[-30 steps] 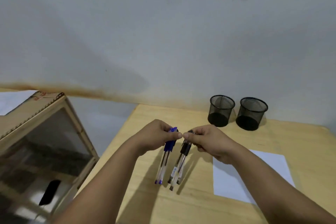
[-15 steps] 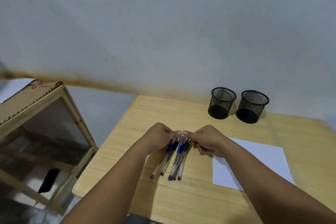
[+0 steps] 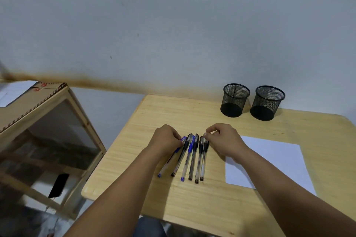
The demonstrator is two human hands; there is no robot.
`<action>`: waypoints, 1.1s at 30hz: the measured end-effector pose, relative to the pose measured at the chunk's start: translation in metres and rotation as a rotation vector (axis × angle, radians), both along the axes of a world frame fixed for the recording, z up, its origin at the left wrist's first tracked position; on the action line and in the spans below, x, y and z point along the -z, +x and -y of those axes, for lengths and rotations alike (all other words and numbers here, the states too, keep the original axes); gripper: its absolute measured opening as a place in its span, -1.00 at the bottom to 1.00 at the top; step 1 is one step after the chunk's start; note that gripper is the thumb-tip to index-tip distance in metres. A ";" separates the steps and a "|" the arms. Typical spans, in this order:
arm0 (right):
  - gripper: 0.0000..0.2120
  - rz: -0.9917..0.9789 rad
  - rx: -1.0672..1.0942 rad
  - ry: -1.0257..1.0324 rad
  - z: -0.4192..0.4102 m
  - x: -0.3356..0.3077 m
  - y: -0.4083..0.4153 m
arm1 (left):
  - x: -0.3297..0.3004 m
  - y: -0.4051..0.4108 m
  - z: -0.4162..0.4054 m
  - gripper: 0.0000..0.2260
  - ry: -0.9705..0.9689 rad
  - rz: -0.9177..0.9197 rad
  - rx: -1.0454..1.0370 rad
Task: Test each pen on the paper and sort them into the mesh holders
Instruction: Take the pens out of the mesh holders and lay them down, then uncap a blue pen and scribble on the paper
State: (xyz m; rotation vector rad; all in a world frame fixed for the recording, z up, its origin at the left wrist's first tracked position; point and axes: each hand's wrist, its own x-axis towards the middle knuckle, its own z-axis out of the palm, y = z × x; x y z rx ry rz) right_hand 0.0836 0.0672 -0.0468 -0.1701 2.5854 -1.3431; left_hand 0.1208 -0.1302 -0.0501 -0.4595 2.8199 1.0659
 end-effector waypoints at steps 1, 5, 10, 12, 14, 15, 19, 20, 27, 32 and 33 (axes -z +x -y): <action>-0.81 0.000 -0.013 -0.040 -0.002 -0.001 0.003 | -0.002 0.001 -0.001 -0.93 0.001 -0.014 -0.004; -0.90 0.043 -0.071 -0.172 -0.007 -0.006 0.020 | -0.011 0.002 -0.006 -0.92 0.109 -0.066 -0.042; -0.91 0.154 -0.107 -0.353 -0.007 -0.019 0.045 | -0.034 0.005 -0.026 -0.97 0.460 -0.153 -0.045; -0.90 0.180 -0.130 -0.403 -0.010 -0.023 0.052 | -0.043 0.006 -0.037 -0.92 0.612 -0.158 -0.019; -0.88 0.169 -0.139 -0.432 -0.015 -0.026 0.056 | -0.047 0.007 -0.048 -0.88 0.721 -0.150 0.013; -0.88 0.146 -0.135 -0.423 -0.019 -0.026 0.057 | -0.046 0.007 -0.052 -0.86 0.754 -0.144 0.032; -0.94 0.026 -0.109 -0.286 -0.041 -0.025 0.059 | -0.038 0.006 -0.064 -0.85 0.779 -0.125 0.104; -0.94 0.009 -0.109 -0.252 -0.048 -0.023 0.058 | -0.036 0.006 -0.066 -0.88 0.770 -0.122 0.115; -0.87 -0.178 -0.101 -0.004 -0.086 -0.024 0.046 | -0.027 0.008 -0.080 -0.87 0.724 -0.086 0.173; -0.91 -0.265 -0.109 0.044 -0.090 -0.026 0.040 | -0.022 0.007 -0.093 -0.94 0.768 -0.108 0.163; -0.92 -0.275 -0.106 0.040 -0.091 -0.026 0.039 | -0.021 0.007 -0.095 -0.95 0.768 -0.117 0.157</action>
